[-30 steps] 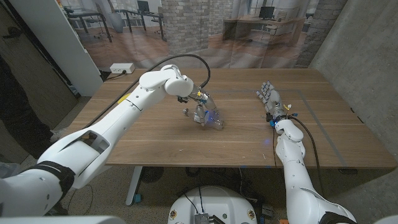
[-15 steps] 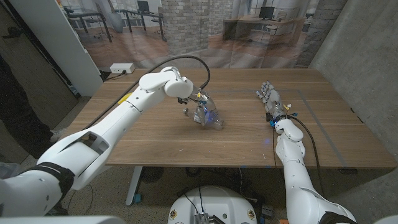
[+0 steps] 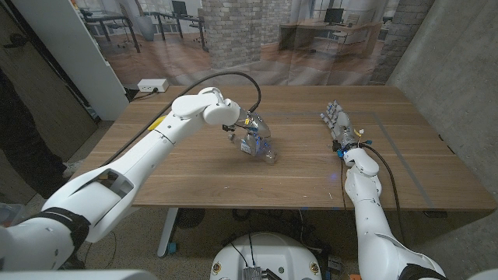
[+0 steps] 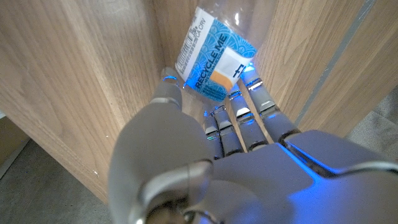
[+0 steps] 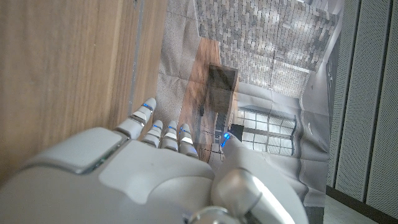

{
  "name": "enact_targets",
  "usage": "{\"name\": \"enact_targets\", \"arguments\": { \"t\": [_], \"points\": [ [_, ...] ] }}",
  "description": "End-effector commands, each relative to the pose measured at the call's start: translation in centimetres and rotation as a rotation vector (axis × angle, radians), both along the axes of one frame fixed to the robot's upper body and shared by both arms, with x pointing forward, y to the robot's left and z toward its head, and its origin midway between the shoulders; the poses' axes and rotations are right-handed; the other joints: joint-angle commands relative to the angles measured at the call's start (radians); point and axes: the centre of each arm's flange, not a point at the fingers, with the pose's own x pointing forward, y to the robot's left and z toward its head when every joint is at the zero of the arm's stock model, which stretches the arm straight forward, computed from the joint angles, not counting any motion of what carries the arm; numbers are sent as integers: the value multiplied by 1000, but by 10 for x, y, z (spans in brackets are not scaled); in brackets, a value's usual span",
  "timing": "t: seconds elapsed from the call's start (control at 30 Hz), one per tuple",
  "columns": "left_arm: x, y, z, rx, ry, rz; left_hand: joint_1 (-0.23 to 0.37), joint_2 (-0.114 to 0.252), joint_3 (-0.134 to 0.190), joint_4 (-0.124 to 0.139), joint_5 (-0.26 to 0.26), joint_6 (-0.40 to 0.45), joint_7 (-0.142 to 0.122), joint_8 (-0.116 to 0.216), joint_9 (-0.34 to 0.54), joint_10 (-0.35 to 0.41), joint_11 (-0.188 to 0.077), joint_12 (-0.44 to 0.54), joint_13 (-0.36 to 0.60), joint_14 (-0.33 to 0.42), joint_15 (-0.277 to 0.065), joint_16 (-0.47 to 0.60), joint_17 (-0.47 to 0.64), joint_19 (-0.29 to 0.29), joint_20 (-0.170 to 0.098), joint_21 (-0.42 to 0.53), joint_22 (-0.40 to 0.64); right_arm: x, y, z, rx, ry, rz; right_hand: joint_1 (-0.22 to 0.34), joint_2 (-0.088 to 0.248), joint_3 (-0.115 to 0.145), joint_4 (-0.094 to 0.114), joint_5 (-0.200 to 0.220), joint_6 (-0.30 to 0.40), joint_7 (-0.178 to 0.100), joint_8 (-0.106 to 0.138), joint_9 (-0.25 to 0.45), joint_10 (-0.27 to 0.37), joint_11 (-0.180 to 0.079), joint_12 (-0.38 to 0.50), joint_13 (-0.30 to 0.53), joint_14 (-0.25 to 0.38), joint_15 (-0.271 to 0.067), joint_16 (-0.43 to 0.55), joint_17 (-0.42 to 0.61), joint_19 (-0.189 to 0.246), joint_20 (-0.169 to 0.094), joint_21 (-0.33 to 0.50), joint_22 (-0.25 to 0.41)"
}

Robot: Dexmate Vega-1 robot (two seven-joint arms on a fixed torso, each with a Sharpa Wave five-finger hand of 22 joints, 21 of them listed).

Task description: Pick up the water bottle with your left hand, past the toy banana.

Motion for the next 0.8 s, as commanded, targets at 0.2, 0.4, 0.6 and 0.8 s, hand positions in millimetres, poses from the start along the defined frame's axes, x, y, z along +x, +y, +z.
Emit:
{"name": "enact_targets", "arguments": {
  "t": [0.2, 0.4, 0.6, 0.8],
  "points": [
    [0, 4, 2, -51, -44, -12, 27, 37, 18, 3, -13, 38, -6, 11, 4, 38, -14, 11, 9, 38, -130, 10, 8, 13, -10, 18, -1, 0, 1, 3, -5, -3, 0, -3, -7, 5, -4, 7, 10, 4, 7, 3, 2, 0, 8, 4, 0, 2, 6, 3, 8, 0, 6, 4],
    [-2, 7, 7, -72, -50, -4, 29, 38, 21, 4, -17, 36, -6, 9, 4, 34, -16, 8, 10, 33, -130, 4, 8, 7, -8, 21, -2, -1, 1, 4, -8, -5, -1, -4, -7, 6, -5, 7, 9, 5, 7, 3, 2, 0, 8, 4, 0, 3, 6, 3, 8, 0, 6, 4],
    [-5, 8, 12, -92, -64, -9, 30, 39, 24, 4, -21, 40, -10, 8, 4, 38, -20, 7, 11, 36, -133, 3, 9, 3, -7, 24, -3, -1, 2, 4, -9, -7, 0, -4, -7, 6, -5, 7, 9, 5, 7, 3, 2, 1, 8, 4, 1, 4, 6, 3, 8, 0, 6, 4],
    [-9, 10, 21, -124, -92, -17, 33, 42, 29, 4, -23, 49, -12, 10, 4, 43, -20, 6, 12, 42, -135, 2, 11, -1, -7, 27, -4, -1, 3, 5, -10, -8, 1, -4, -7, 7, -6, 7, 10, 5, 7, 3, 3, 0, 9, 4, 0, 3, 6, 3, 7, 0, 6, 4]
  ]
}}
